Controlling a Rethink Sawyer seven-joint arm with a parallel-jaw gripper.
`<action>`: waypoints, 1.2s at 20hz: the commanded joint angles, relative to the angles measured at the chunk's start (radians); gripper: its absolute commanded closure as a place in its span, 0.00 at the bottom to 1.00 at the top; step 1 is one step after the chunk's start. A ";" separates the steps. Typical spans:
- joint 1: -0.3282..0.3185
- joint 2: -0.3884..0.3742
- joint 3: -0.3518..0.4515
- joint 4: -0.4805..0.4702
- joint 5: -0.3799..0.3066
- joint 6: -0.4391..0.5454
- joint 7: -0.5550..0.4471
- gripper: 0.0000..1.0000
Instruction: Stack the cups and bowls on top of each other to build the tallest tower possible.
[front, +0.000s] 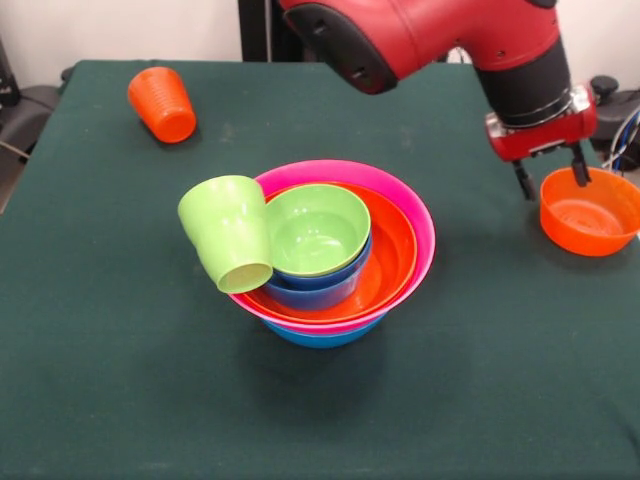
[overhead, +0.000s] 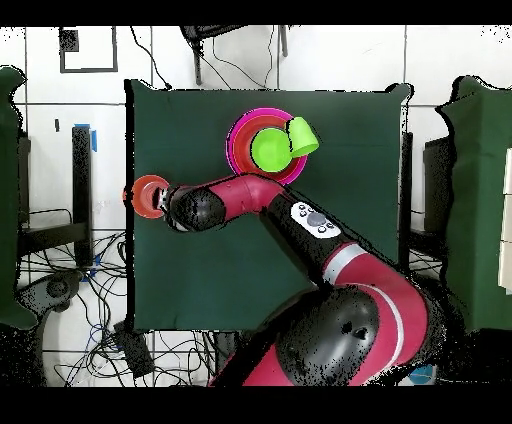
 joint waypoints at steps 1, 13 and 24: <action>0.060 -0.018 -0.022 -0.066 -0.029 0.017 -0.055 0.00; 0.110 -0.001 -0.073 -0.104 -0.045 -0.011 -0.038 0.00; 0.123 -0.014 -0.112 -0.118 -0.062 -0.033 -0.015 0.00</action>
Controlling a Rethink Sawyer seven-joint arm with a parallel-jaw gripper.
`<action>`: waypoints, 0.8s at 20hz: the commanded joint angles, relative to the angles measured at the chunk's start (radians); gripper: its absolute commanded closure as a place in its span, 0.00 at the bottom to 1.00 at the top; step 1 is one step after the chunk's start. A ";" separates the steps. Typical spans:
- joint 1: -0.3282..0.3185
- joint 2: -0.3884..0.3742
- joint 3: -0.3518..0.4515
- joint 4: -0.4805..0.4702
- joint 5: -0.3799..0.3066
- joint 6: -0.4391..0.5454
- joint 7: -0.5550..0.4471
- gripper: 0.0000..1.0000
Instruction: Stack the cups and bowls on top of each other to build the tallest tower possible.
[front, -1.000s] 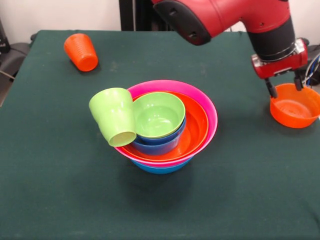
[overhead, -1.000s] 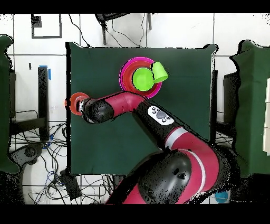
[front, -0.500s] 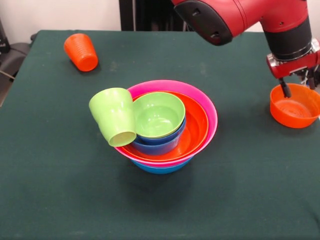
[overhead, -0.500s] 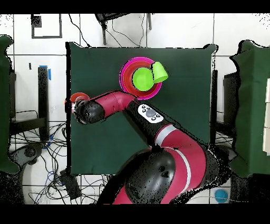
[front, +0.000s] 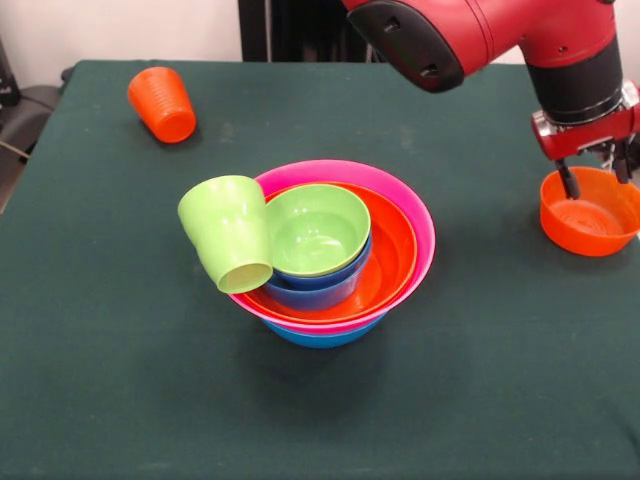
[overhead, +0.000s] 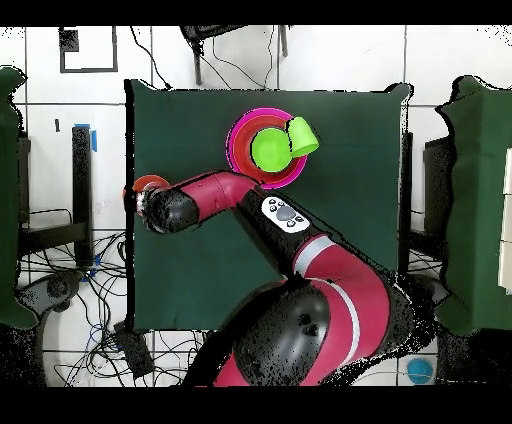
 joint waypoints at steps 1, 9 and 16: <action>0.026 -0.009 -0.094 -0.081 -0.060 -0.029 -0.017 0.00; 0.071 -0.015 -0.152 -0.122 -0.073 -0.036 0.004 0.00; 0.076 -0.019 -0.165 -0.126 -0.064 -0.038 -0.005 0.00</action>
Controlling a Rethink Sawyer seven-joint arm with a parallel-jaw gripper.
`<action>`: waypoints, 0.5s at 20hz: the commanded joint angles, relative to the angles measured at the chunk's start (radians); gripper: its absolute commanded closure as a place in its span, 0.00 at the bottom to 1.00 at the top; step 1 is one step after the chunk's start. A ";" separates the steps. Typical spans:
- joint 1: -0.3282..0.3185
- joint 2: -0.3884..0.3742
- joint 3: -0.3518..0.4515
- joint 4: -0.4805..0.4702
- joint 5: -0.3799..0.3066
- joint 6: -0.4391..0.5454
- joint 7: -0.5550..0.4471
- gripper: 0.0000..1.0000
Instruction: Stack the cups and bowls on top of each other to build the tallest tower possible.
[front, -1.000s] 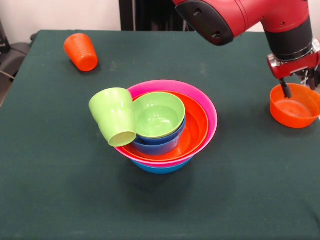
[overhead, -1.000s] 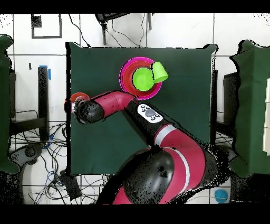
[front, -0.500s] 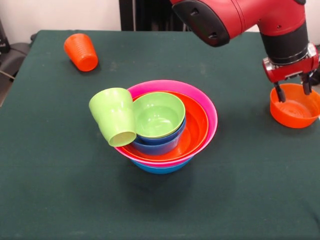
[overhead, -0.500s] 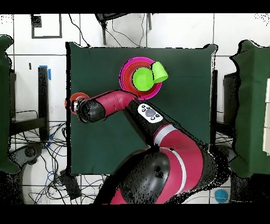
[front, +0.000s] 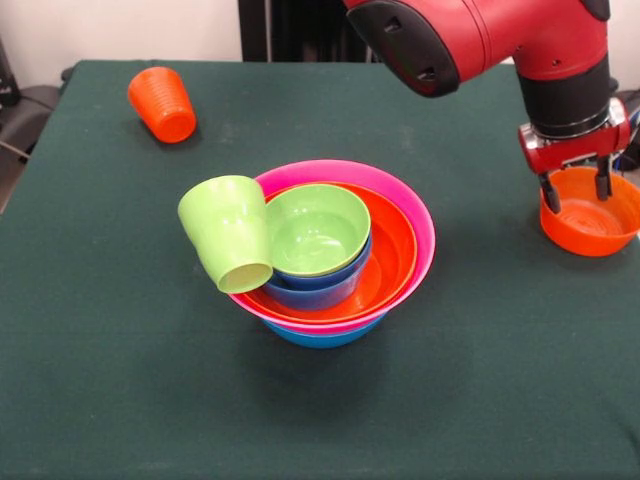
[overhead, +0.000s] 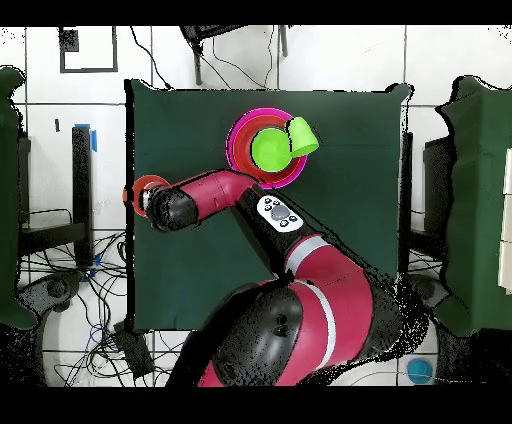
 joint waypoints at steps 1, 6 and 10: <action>0.023 -0.013 -0.088 -0.085 -0.060 -0.036 -0.007 0.00; 0.035 -0.021 -0.110 -0.090 -0.066 -0.043 0.000 0.00; 0.030 -0.005 -0.103 -0.094 -0.060 -0.045 -0.016 0.00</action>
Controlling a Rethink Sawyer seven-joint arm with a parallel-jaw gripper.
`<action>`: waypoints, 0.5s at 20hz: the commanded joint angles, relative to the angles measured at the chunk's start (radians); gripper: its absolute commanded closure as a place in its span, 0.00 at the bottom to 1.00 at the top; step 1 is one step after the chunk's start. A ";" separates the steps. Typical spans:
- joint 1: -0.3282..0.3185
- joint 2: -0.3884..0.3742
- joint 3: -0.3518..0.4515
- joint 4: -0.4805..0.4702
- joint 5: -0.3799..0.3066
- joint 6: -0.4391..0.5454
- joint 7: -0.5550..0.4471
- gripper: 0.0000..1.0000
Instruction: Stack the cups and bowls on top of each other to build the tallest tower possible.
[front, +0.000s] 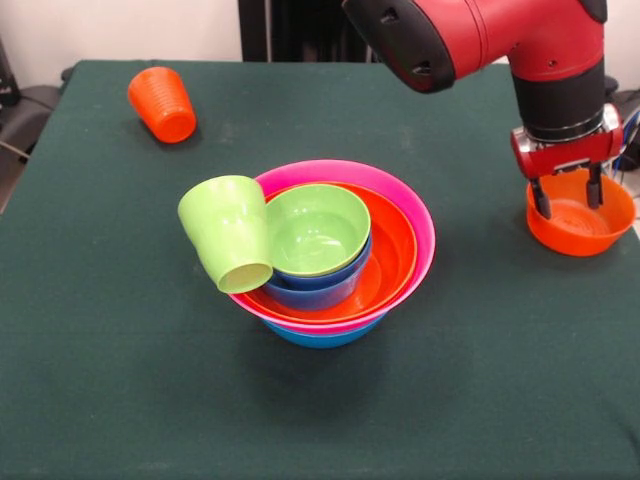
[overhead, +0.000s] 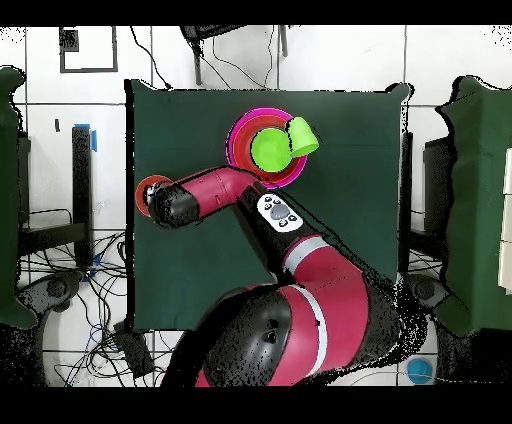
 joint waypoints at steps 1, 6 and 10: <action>0.013 0.017 -0.070 -0.076 -0.060 -0.048 -0.016 0.00; 0.009 -0.013 -0.063 -0.049 -0.054 -0.036 -0.024 0.00; 0.013 -0.005 -0.068 -0.060 -0.056 -0.032 -0.025 0.00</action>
